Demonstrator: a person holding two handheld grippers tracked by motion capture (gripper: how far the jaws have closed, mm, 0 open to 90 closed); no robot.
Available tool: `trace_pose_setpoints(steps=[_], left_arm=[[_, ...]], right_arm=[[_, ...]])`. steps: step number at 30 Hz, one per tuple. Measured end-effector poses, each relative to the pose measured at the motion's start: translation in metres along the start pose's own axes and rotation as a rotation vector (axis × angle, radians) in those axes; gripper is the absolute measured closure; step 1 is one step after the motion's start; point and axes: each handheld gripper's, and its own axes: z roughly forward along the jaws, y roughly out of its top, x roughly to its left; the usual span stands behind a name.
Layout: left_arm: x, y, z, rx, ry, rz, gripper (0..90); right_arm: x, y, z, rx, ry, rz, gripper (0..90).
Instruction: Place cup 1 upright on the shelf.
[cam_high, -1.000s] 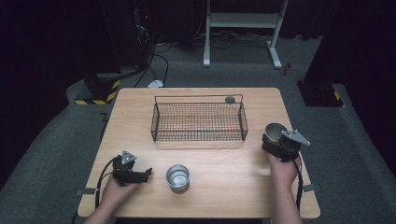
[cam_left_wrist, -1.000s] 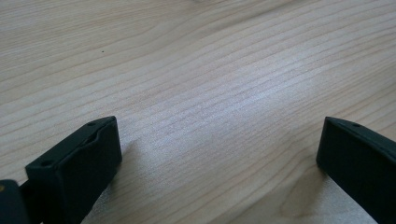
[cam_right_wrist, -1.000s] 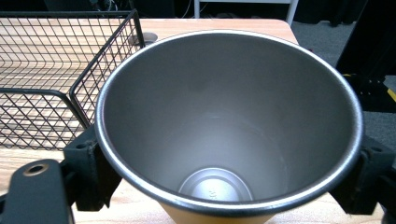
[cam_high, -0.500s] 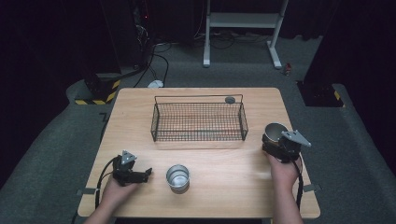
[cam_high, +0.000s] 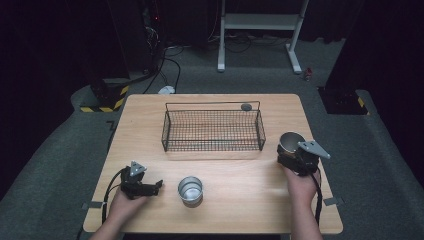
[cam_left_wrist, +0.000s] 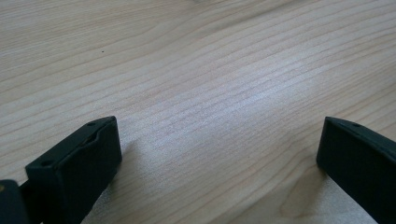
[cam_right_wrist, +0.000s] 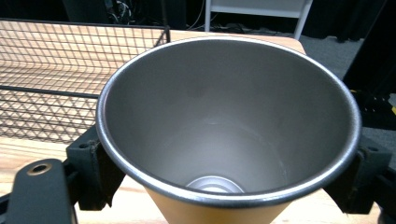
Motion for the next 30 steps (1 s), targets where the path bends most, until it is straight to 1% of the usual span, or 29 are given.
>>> trace_pose_setpoints(steps=[2, 5, 6, 7, 12, 15, 21, 27, 29, 30], left_arm=[[0.000, 0.000, 0.000, 0.000, 0.000, 0.000, 0.4], [0.000, 0.000, 0.000, 0.001, 0.000, 0.000, 0.4], [0.000, 0.000, 0.000, 0.000, 0.000, 0.000, 0.4], [0.000, 0.000, 0.000, 0.000, 0.000, 0.000, 0.4], [0.000, 0.000, 0.000, 0.002, 0.000, 0.001, 0.4], [0.000, 0.000, 0.000, 0.001, 0.000, 0.000, 0.4], [0.000, 0.000, 0.000, -0.001, 0.001, 0.000, 0.4], [0.000, 0.000, 0.000, -0.001, 0.001, 0.000, 0.4], [0.000, 0.000, 0.000, -0.003, 0.000, -0.002, 0.4], [0.000, 0.000, 0.000, -0.003, 0.000, -0.002, 0.4]], right_arm=[[0.005, 0.002, -0.001, -0.005, 0.005, -0.009, 13.8], [0.008, 0.003, -0.002, -0.007, 0.011, -0.009, 13.9], [0.011, 0.003, -0.003, -0.012, 0.020, -0.016, 13.8], [0.011, 0.003, -0.003, -0.012, 0.020, -0.016, 13.8], [0.021, 0.007, -0.006, -0.020, 0.035, -0.017, 13.9], [0.024, 0.008, -0.007, -0.022, 0.039, -0.026, 13.9], [0.035, 0.012, -0.011, -0.041, 0.063, -0.031, 13.9], [0.042, 0.013, -0.013, -0.048, 0.078, -0.036, 13.9], [0.048, 0.014, -0.013, -0.051, 0.088, -0.040, 13.9], [0.048, 0.014, -0.013, -0.051, 0.088, -0.040, 13.9]])
